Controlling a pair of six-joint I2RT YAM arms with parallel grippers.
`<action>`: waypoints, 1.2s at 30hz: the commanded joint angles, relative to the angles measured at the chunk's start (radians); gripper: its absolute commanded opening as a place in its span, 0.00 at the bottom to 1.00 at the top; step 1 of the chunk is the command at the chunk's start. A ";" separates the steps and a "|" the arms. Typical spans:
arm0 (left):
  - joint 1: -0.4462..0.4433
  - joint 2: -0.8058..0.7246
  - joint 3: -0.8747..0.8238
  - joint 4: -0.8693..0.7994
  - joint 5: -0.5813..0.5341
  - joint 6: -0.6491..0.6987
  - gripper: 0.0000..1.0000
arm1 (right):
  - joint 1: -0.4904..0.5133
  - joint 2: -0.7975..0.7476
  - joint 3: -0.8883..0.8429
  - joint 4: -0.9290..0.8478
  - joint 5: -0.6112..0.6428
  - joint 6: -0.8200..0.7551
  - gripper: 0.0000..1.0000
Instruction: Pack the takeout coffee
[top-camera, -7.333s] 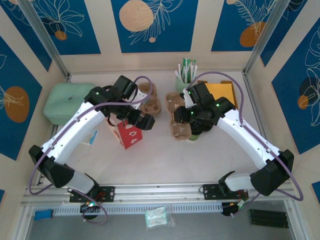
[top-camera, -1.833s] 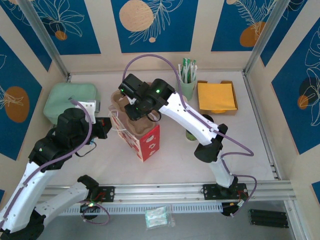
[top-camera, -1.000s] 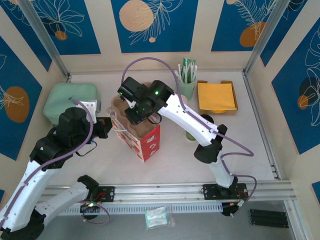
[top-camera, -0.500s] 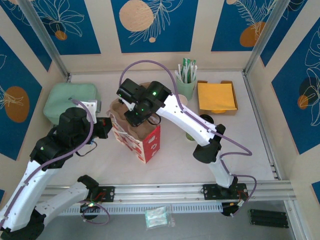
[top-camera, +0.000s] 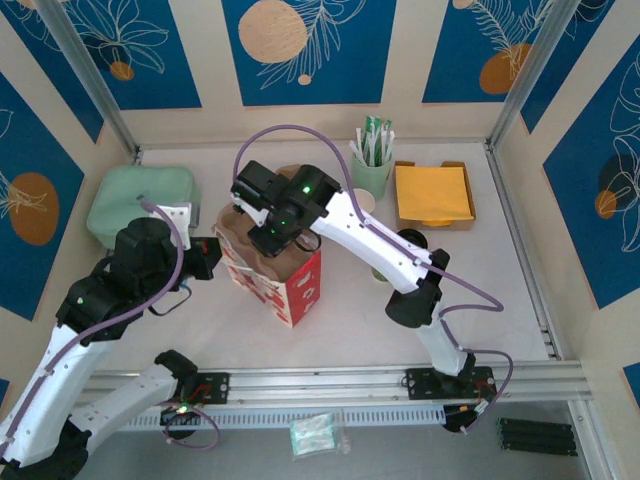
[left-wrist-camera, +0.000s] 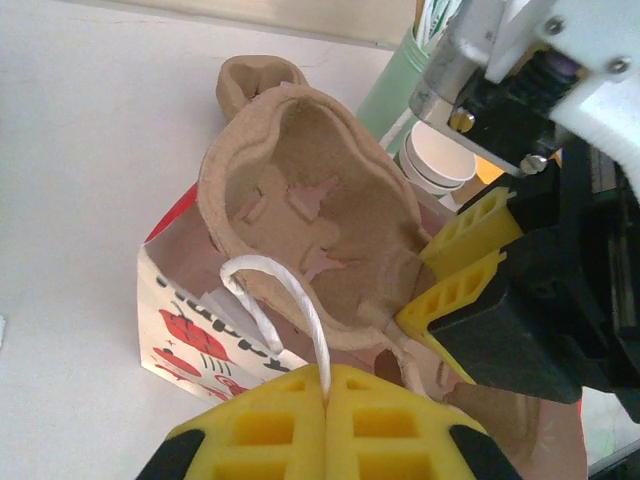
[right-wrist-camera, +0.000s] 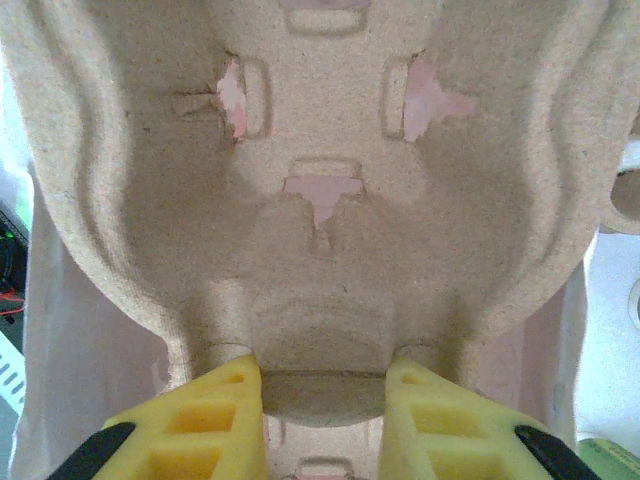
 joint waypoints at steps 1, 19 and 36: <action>0.009 -0.010 0.005 -0.014 -0.017 -0.012 0.00 | 0.017 -0.012 0.047 -0.041 -0.026 -0.018 0.26; 0.009 0.001 0.008 -0.018 -0.017 -0.010 0.00 | 0.022 -0.038 0.048 -0.074 -0.048 -0.022 0.26; 0.009 0.009 0.021 -0.020 -0.017 -0.010 0.00 | 0.022 0.000 -0.023 -0.123 -0.056 -0.006 0.26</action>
